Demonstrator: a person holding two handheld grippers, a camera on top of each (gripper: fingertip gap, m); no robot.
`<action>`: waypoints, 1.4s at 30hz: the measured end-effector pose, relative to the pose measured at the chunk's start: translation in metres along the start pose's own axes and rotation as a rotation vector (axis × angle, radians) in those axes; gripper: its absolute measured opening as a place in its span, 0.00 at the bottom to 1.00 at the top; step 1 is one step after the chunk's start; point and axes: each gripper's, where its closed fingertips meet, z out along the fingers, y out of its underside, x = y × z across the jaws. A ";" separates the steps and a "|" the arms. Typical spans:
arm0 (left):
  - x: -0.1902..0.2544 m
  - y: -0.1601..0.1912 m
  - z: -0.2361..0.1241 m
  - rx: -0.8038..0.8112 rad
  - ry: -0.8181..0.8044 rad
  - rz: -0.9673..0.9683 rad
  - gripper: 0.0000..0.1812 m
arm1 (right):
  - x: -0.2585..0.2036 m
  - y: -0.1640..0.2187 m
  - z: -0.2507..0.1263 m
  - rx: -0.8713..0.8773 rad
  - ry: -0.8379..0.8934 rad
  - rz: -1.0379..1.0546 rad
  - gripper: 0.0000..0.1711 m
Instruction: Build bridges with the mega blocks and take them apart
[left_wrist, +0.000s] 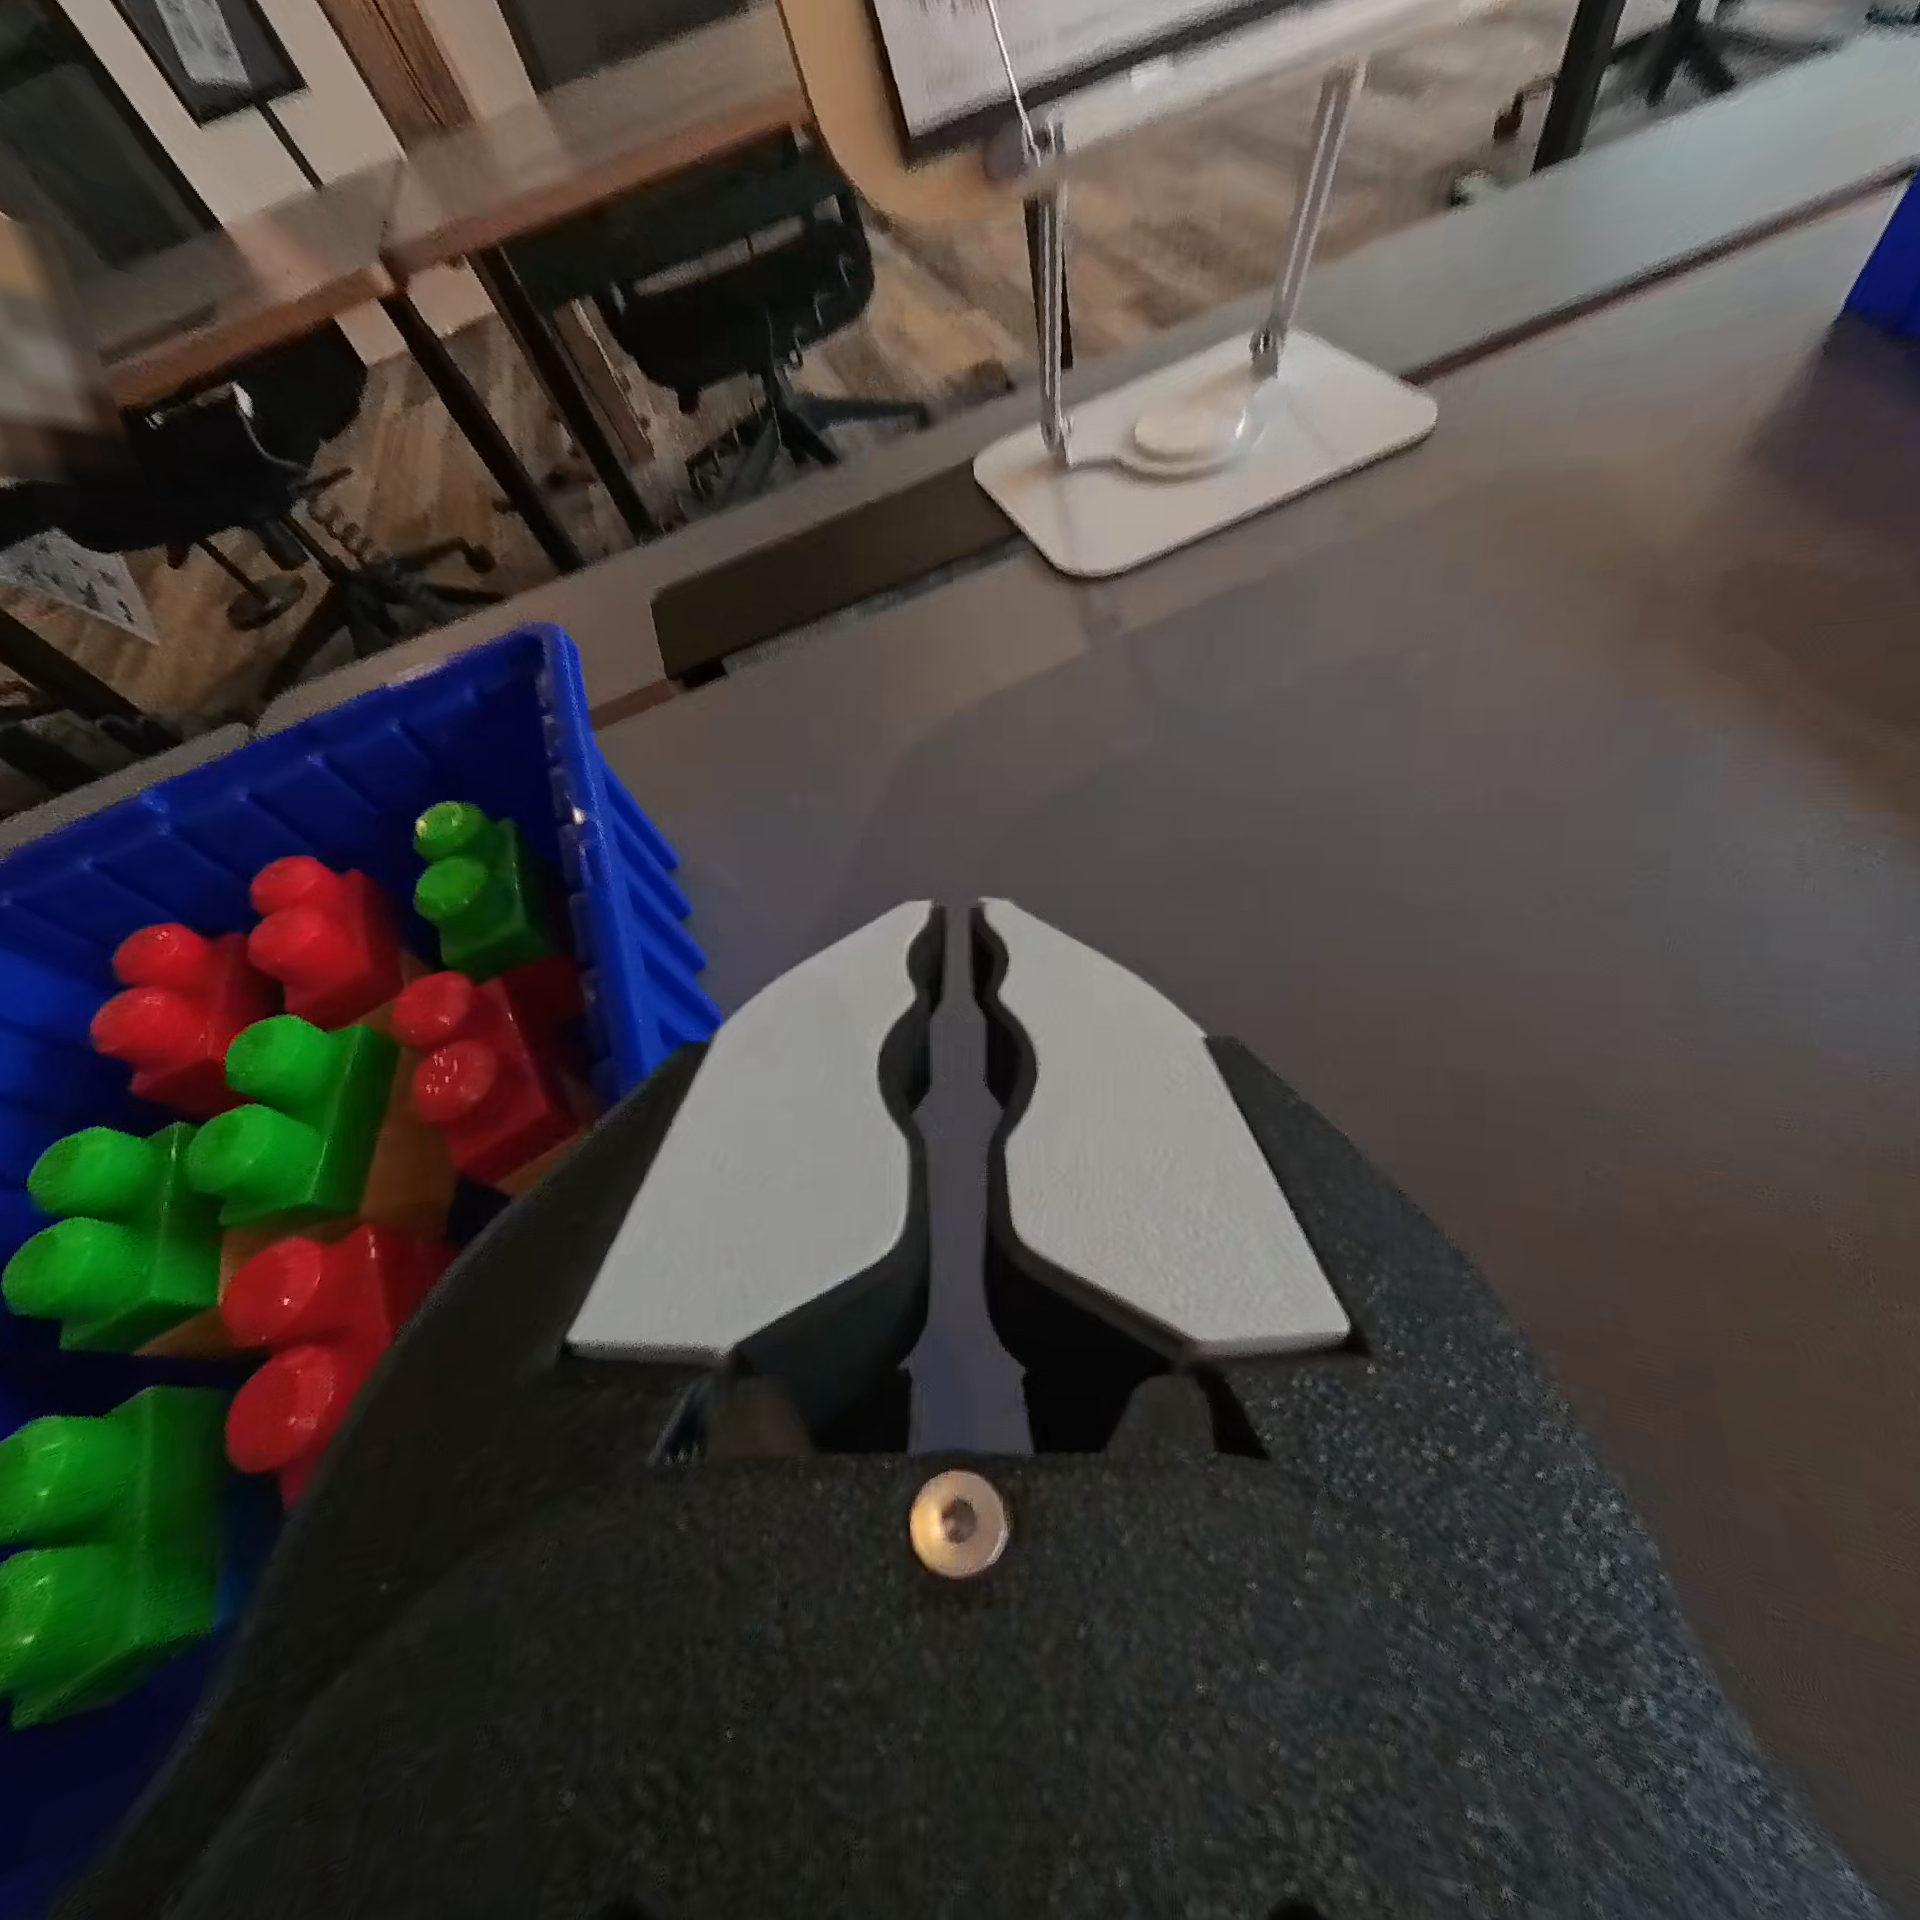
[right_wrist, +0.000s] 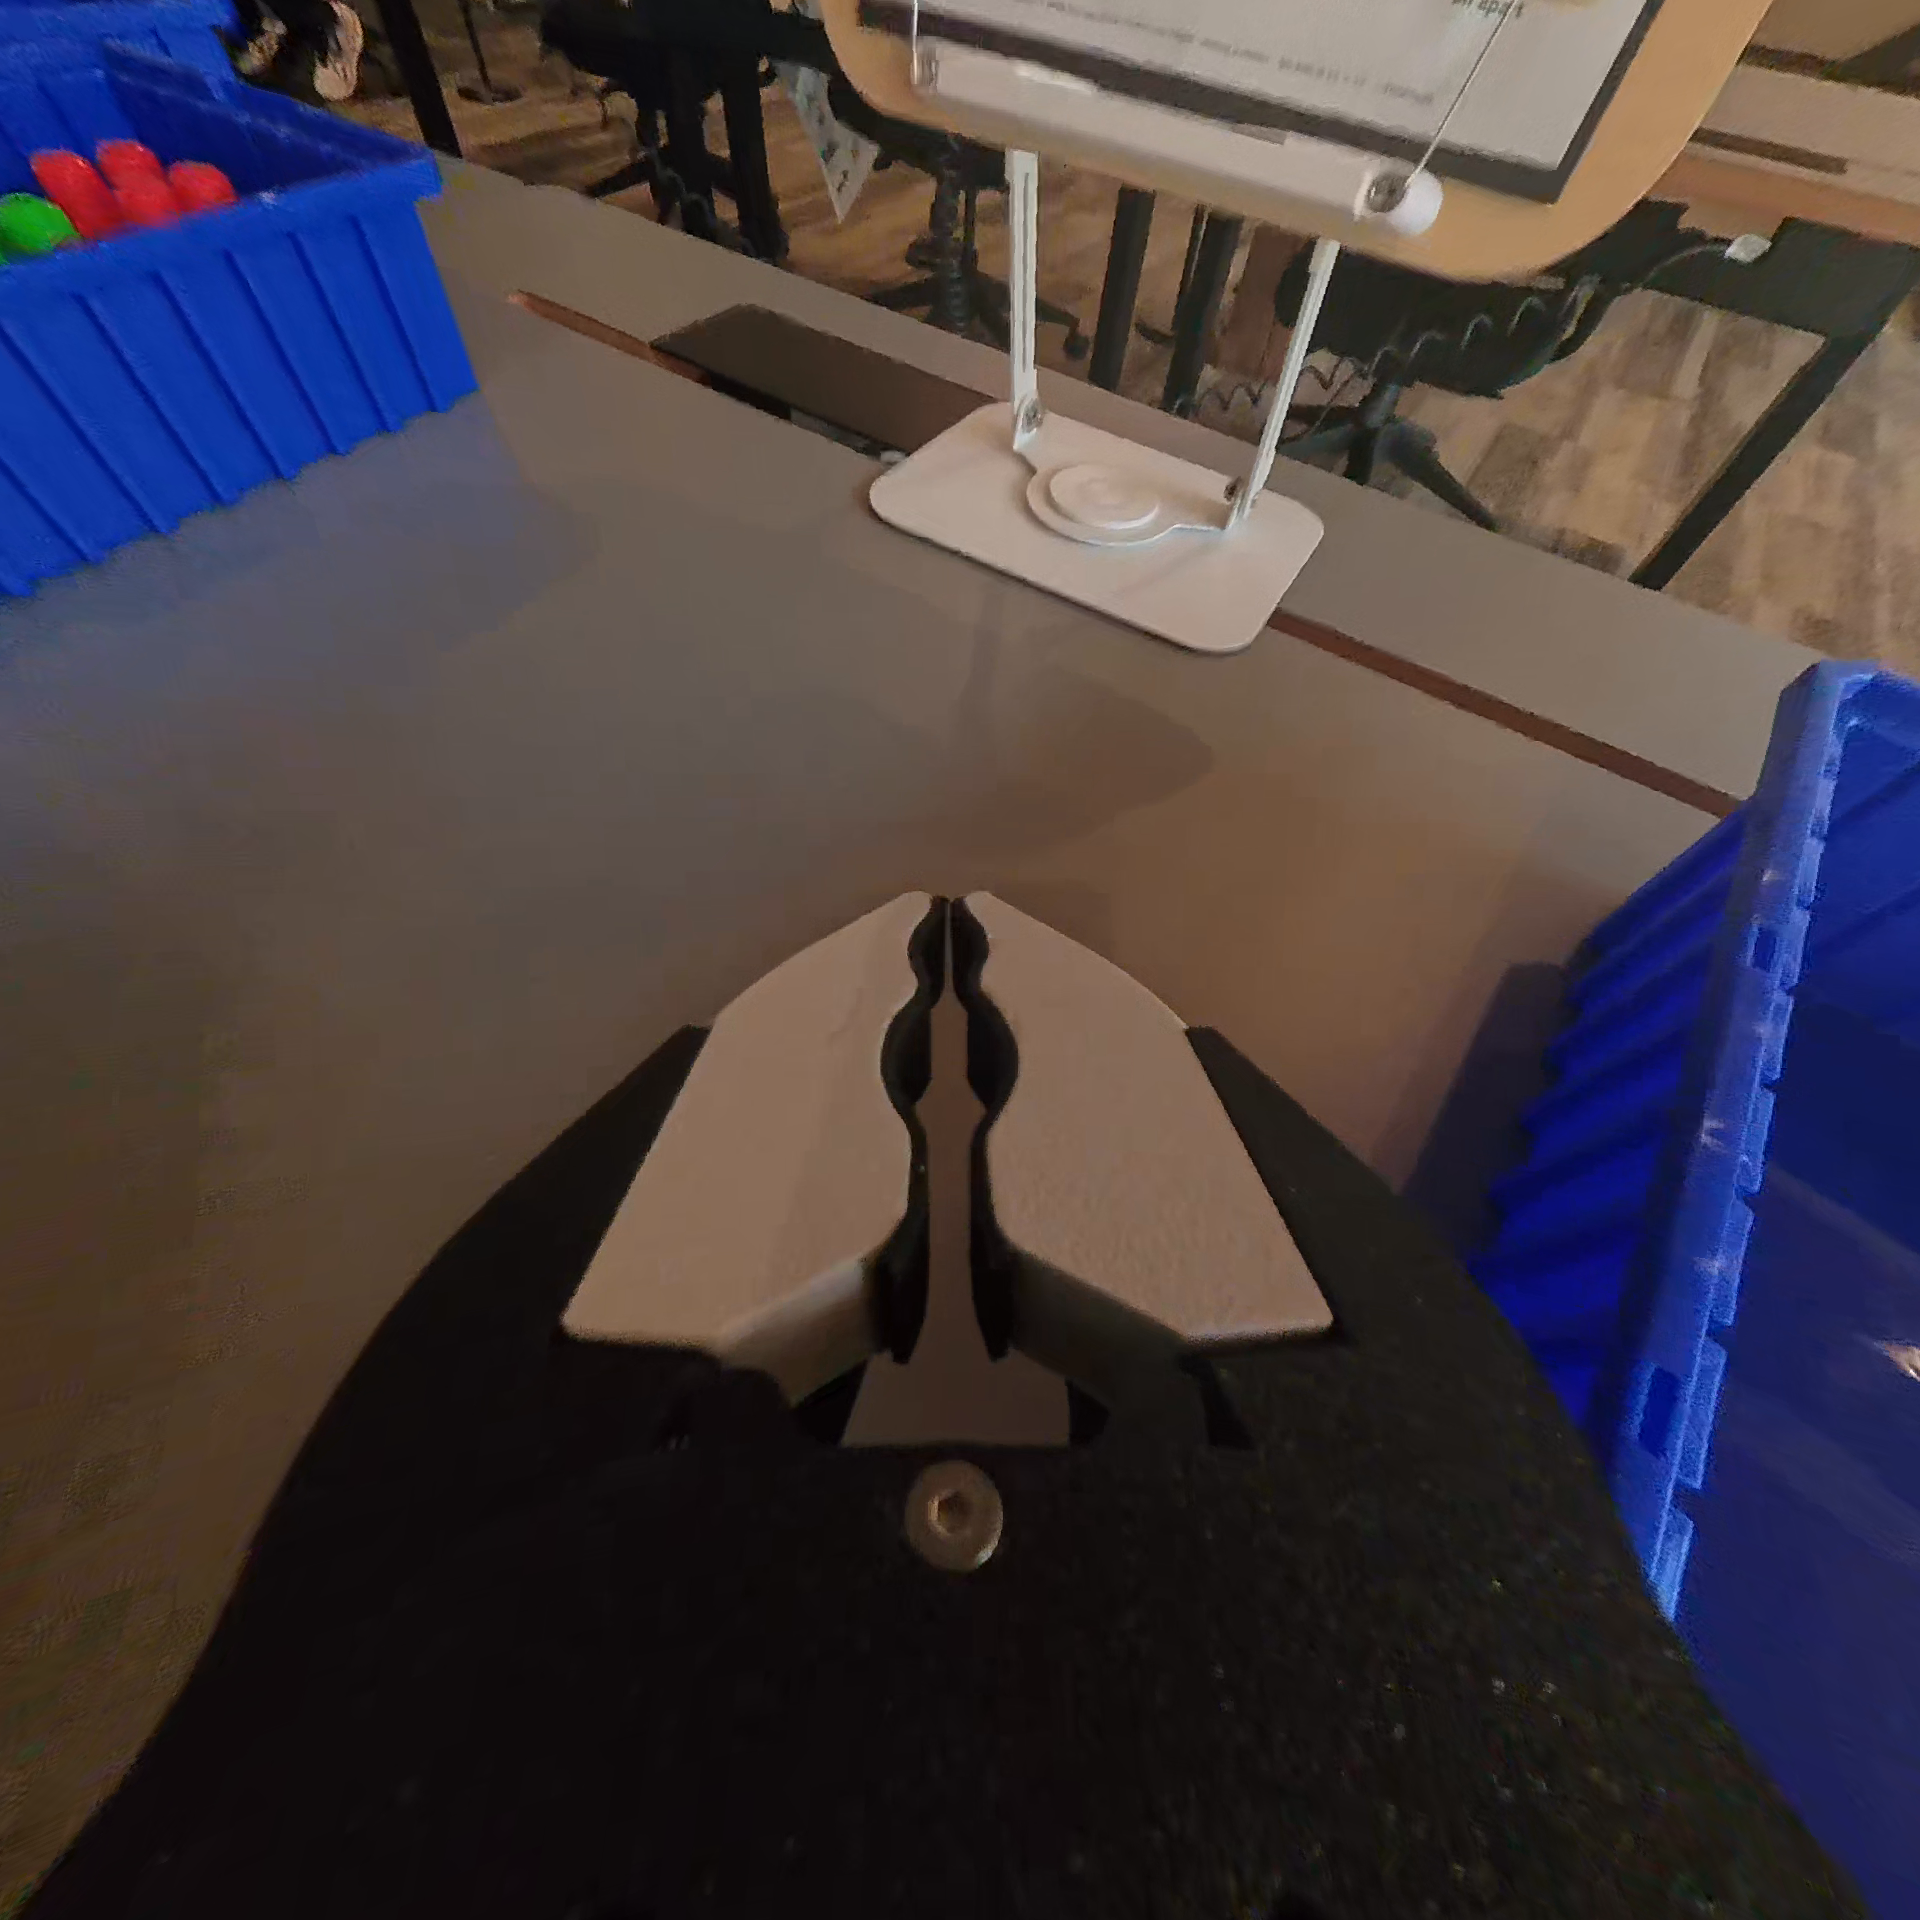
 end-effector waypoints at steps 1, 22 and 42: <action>0.000 -0.006 -0.001 0.042 -0.005 -0.010 0.07 | -0.002 -0.006 -0.001 0.031 -0.005 0.005 0.03; 0.007 0.001 0.003 0.029 0.119 -0.094 0.00 | -0.063 -0.046 0.022 0.014 -0.060 0.005 0.02; -0.087 0.040 -0.071 -0.123 -0.129 -0.108 0.22 | -0.073 -0.002 0.025 -0.131 -0.057 0.023 0.23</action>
